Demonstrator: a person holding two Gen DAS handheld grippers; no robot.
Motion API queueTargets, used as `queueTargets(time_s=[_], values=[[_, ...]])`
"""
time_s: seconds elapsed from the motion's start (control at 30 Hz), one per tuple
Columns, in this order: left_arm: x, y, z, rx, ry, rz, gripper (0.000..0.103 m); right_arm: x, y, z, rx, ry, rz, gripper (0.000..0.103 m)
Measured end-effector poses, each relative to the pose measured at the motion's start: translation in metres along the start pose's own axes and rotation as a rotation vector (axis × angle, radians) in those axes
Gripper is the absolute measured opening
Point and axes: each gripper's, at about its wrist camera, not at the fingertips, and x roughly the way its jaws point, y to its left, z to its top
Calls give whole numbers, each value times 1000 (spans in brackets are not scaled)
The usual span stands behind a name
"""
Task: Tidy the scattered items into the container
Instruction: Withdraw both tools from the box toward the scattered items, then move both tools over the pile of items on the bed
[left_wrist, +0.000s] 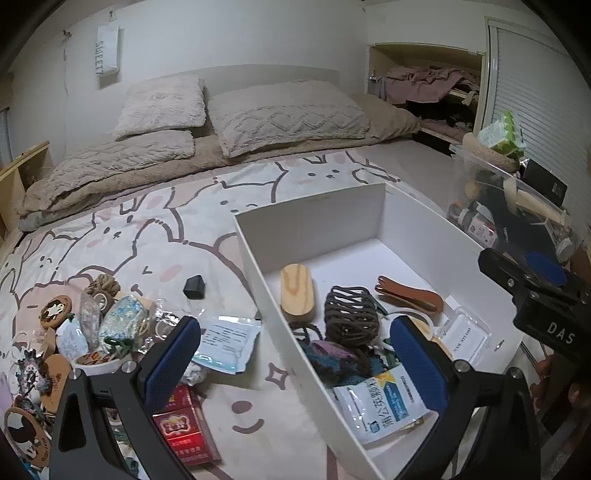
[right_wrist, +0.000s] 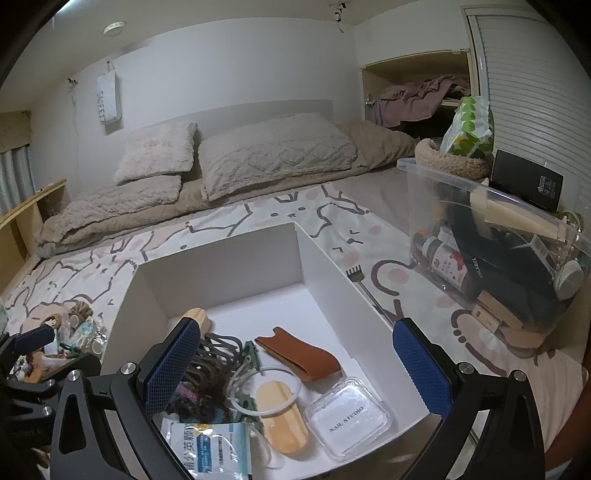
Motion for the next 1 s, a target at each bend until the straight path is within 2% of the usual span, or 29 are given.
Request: queueTargets(time_s=[0.2, 0.5, 1.0], values=[[-7, 21, -2, -16, -13, 35, 103, -3, 12, 1, 1, -19, 24, 103], [-17, 63, -9, -54, -35, 92, 103, 0, 44, -3, -62, -11, 53, 103], [-39, 141, -32, -155, -43, 186, 103, -2, 104, -15, -156, -24, 160, 103]])
